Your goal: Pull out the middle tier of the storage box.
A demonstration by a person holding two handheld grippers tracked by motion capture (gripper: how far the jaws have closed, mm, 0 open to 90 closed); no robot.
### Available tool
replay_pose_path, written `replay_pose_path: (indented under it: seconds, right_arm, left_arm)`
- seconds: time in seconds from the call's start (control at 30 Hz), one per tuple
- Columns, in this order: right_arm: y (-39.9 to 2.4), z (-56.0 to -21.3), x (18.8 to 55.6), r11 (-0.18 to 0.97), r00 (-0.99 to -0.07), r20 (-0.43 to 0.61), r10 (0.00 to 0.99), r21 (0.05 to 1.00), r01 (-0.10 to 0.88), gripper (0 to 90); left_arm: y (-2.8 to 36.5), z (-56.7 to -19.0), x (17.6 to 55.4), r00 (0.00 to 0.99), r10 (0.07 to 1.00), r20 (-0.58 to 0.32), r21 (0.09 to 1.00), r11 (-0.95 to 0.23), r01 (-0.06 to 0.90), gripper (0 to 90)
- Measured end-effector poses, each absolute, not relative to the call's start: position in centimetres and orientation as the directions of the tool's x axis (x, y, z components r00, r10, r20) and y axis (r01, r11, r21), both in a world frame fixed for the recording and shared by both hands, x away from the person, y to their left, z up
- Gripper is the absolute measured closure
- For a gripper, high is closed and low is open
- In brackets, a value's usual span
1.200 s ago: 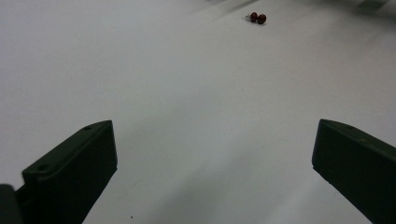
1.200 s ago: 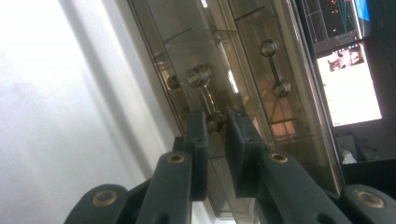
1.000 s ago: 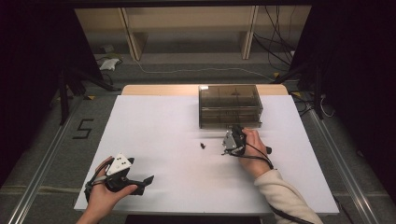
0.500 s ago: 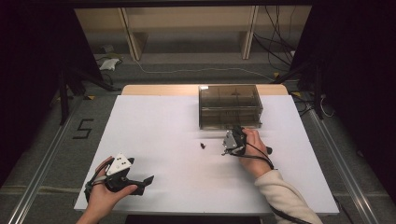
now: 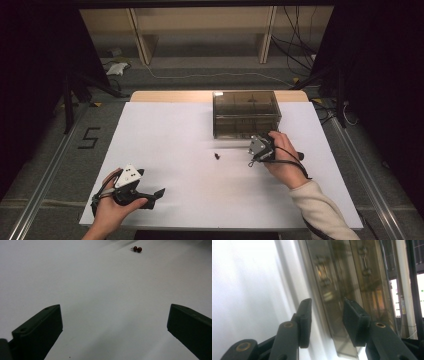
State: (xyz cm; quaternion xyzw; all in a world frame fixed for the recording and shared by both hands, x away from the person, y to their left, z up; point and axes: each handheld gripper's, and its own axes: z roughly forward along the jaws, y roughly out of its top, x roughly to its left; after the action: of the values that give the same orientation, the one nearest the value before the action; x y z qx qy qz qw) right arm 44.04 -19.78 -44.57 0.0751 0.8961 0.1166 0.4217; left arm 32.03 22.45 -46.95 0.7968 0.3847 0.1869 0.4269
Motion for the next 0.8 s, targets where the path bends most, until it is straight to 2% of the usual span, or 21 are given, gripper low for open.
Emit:
replay_pose_path:
  seconds: [0.23, 0.37, 0.57, 0.8]
  right_arm:
    - [-21.4, -43.0, 45.6, 0.966, -0.691, -0.690, 0.216, 0.252, 0.051, 62.9]
    - [-21.8, -42.6, 46.9, 0.980, -0.748, -0.644, 0.162, 0.196, 0.043, 63.0]
    - [-22.1, -41.8, 48.5, 0.983, -0.800, -0.585, 0.137, 0.181, 0.036, 64.3]
    - [-22.8, -42.1, 49.8, 0.980, -0.832, -0.532, 0.154, 0.187, 0.062, 70.7]
  left_arm:
    - [22.5, -46.9, 32.0, 0.635, 0.772, -0.031, 0.825, -0.339, 0.452, 0.0]
    - [22.5, -47.0, 32.0, 0.635, 0.772, -0.033, 0.822, -0.341, 0.456, 0.0]
    - [22.5, -47.0, 32.0, 0.635, 0.772, -0.037, 0.823, -0.338, 0.458, 0.0]
    - [22.5, -47.0, 32.0, 0.635, 0.772, -0.035, 0.820, -0.341, 0.459, 0.0]
